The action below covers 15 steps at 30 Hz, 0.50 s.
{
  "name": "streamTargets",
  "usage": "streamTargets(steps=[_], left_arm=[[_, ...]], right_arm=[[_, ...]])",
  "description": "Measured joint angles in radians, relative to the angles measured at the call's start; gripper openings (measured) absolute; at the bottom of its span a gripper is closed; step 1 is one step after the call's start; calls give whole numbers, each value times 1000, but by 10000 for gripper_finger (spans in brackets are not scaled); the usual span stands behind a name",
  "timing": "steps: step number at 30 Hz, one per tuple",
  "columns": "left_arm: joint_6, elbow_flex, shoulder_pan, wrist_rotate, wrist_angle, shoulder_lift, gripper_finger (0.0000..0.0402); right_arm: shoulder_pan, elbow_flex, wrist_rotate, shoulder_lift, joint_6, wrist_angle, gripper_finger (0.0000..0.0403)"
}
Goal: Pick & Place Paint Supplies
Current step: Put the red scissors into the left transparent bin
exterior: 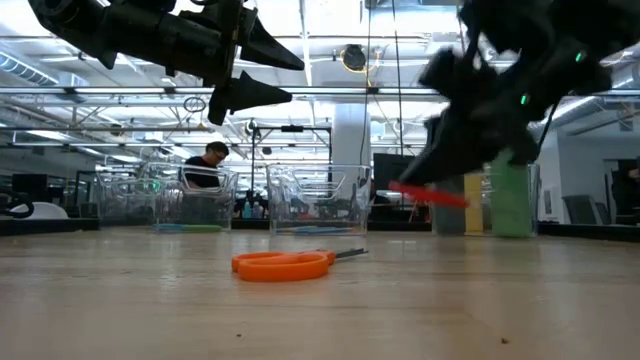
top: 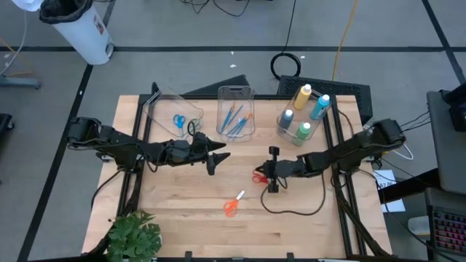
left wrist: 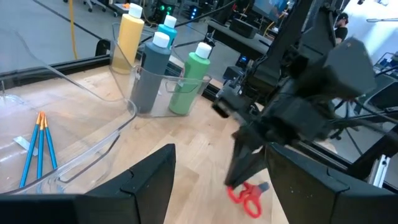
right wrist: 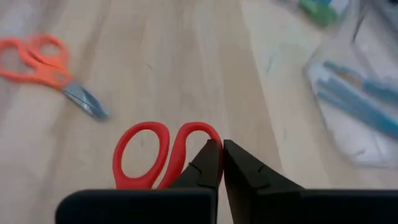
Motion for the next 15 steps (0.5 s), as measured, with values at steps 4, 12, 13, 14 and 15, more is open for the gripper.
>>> streamTargets(steps=[4,12,13,14,15], left_arm=[[0,0,0,-1,4,0,253],[-3,0,0,-8,5,0,253],[-3,0,-1,-6,5,1,253],[-4,0,-4,6,7,3,253],[-4,0,-7,17,10,7,253]], right_arm=[[41,0,49,-81,-17,-29,1],[113,0,232,-156,-72,-19,0],[115,0,252,-162,-77,-21,0],[119,0,271,-164,-85,-22,0],[120,0,290,-165,-94,-21,0]])
